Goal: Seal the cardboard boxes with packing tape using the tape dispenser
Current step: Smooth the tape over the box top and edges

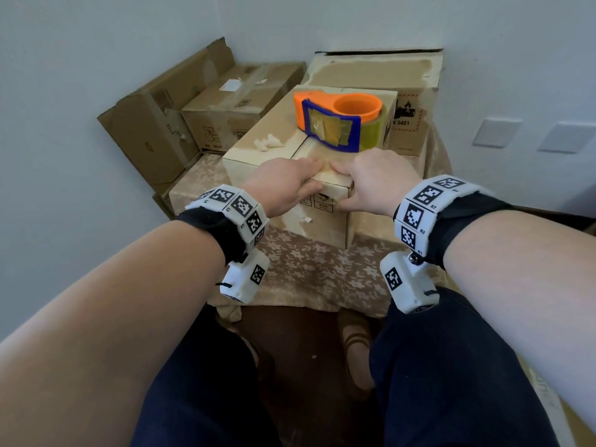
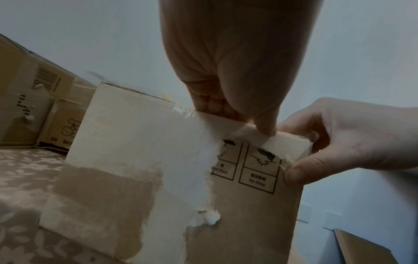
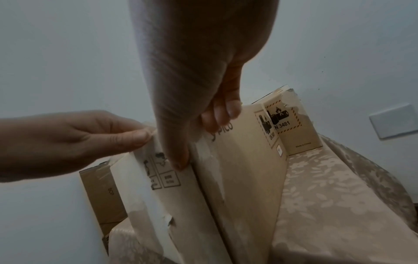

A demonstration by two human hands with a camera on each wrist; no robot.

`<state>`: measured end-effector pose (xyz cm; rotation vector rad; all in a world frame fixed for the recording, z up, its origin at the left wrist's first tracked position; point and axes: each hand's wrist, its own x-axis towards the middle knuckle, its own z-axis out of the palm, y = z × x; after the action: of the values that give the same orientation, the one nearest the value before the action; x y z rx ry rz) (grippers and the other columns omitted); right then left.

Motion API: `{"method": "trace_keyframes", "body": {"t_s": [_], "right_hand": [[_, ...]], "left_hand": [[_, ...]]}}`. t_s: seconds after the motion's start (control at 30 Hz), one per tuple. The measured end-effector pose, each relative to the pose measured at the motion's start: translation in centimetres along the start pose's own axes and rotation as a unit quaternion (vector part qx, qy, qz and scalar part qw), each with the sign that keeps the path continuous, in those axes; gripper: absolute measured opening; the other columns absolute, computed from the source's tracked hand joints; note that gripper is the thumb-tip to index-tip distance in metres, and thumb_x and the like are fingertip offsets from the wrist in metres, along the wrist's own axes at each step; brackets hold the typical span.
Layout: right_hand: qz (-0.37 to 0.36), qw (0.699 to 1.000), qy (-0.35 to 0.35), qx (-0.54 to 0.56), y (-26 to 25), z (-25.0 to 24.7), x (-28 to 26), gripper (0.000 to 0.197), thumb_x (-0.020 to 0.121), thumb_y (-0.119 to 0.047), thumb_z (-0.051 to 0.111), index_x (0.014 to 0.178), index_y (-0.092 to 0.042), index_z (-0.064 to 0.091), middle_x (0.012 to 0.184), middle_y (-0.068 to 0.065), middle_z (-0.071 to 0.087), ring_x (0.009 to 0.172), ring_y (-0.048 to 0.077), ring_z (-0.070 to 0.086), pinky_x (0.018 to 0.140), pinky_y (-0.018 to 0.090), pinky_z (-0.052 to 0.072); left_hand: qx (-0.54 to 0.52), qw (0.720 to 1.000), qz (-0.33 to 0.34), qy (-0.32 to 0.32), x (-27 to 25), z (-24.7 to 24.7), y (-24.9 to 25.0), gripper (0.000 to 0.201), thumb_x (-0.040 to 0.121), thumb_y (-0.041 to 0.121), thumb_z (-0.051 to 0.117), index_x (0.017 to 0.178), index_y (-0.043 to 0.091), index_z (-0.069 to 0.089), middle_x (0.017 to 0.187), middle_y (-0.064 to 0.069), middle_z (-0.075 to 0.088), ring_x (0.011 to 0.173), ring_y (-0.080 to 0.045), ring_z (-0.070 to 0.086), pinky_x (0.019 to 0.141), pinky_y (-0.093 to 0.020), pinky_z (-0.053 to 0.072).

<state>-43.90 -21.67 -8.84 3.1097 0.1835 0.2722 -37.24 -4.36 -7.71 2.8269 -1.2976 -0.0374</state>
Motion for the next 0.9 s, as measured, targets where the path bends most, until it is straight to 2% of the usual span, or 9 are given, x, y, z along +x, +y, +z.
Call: {"method": "trace_keyframes", "body": {"t_s": [0.23, 0.33, 0.4, 0.47, 0.5, 0.57, 0.67, 0.77, 0.9], "right_hand": [[-0.03, 0.999, 0.005, -0.042, 0.2, 0.1, -0.6, 0.06, 0.09, -0.054, 0.051, 0.141, -0.024, 0.04, 0.1, 0.009, 0.064, 0.091, 0.029, 0.06, 0.067, 0.035, 0.048], [-0.045, 0.997, 0.012, -0.056, 0.2, -0.1, -0.9, 0.059, 0.094, -0.056, 0.042, 0.144, -0.026, 0.036, 0.087, 0.006, 0.059, 0.084, 0.027, 0.061, 0.06, 0.034, 0.047], [-0.051, 0.996, 0.015, -0.073, 0.2, -0.2, -0.9, 0.056, 0.096, -0.056, 0.034, 0.143, -0.027, 0.037, 0.073, 0.001, 0.046, 0.075, 0.026, 0.056, 0.053, 0.031, 0.037], [-0.059, 0.992, 0.01, -0.109, 0.5, -0.4, -0.9, 0.053, 0.098, -0.055, 0.029, 0.14, -0.024, 0.041, 0.065, -0.002, 0.037, 0.068, 0.023, 0.05, 0.047, 0.029, 0.027], [-0.065, 0.99, 0.005, -0.127, 0.7, -0.5, -1.0, 0.051, 0.098, -0.053, 0.03, 0.136, -0.021, 0.043, 0.066, -0.002, 0.038, 0.067, 0.023, 0.048, 0.047, 0.029, 0.026], [-0.073, 0.987, -0.004, -0.141, 1.3, -0.8, -1.4, 0.044, 0.099, -0.049, 0.034, 0.125, -0.017, 0.049, 0.075, 0.0, 0.046, 0.07, 0.023, 0.051, 0.051, 0.03, 0.032], [-0.087, 0.986, -0.006, -0.139, 2.1, -1.5, -2.1, 0.038, 0.099, -0.045, 0.04, 0.106, -0.013, 0.058, 0.085, 0.003, 0.053, 0.084, 0.026, 0.058, 0.059, 0.033, 0.037], [-0.099, 0.986, 0.002, -0.134, 2.2, -2.2, -2.8, 0.032, 0.1, -0.038, 0.043, 0.106, -0.01, 0.057, 0.099, 0.007, 0.06, 0.093, 0.029, 0.059, 0.062, 0.034, 0.036], [-0.114, 0.985, 0.018, -0.127, 2.2, -2.6, -3.3, 0.019, 0.099, -0.023, 0.048, 0.1, -0.008, 0.06, 0.092, 0.01, 0.063, 0.085, 0.032, 0.06, 0.058, 0.033, 0.033]], "left_hand": [[0.026, 0.999, -0.005, -0.02, 0.0, -0.2, 0.3, 0.059, 0.098, 0.036, 0.047, 0.15, 0.016, 0.027, 0.152, -0.006, 0.035, 0.135, -0.025, 0.039, 0.11, -0.037, 0.031], [0.049, 0.998, -0.006, -0.027, 0.0, -0.4, 0.5, 0.059, 0.097, 0.026, 0.051, 0.149, 0.016, 0.027, 0.15, -0.007, 0.038, 0.131, -0.027, 0.043, 0.107, -0.038, 0.035], [0.06, 0.998, -0.007, -0.026, 0.1, -0.5, 0.8, 0.052, 0.097, 0.02, 0.05, 0.146, 0.013, 0.032, 0.143, -0.009, 0.046, 0.124, -0.03, 0.049, 0.102, -0.042, 0.039], [0.062, 0.998, -0.001, -0.021, 0.3, -0.5, 1.1, 0.047, 0.098, 0.019, 0.048, 0.143, 0.011, 0.035, 0.139, -0.011, 0.049, 0.12, -0.031, 0.052, 0.099, -0.044, 0.041], [0.062, 0.998, 0.002, -0.02, 0.4, -0.5, 1.4, 0.046, 0.099, 0.02, 0.045, 0.143, 0.01, 0.034, 0.138, -0.012, 0.049, 0.119, -0.031, 0.052, 0.097, -0.043, 0.042], [0.071, 0.997, 0.002, -0.021, 0.7, -0.6, 2.1, 0.045, 0.101, 0.023, 0.041, 0.143, 0.011, 0.033, 0.139, -0.011, 0.048, 0.118, -0.03, 0.052, 0.095, -0.042, 0.043], [0.089, 0.996, 0.004, -0.012, 1.0, -0.7, 3.1, 0.042, 0.101, 0.024, 0.039, 0.142, 0.012, 0.036, 0.136, -0.01, 0.051, 0.115, -0.03, 0.053, 0.09, -0.038, 0.045], [0.102, 0.995, 0.012, 0.004, 0.9, -0.6, 3.8, 0.035, 0.101, 0.025, 0.039, 0.134, 0.012, 0.041, 0.124, -0.01, 0.058, 0.105, -0.03, 0.057, 0.078, -0.036, 0.042], [0.107, 0.994, 0.012, 0.01, 0.9, -0.6, 4.5, 0.031, 0.101, 0.026, 0.039, 0.129, 0.012, 0.043, 0.12, -0.01, 0.06, 0.102, -0.031, 0.058, 0.076, -0.038, 0.045]]}}
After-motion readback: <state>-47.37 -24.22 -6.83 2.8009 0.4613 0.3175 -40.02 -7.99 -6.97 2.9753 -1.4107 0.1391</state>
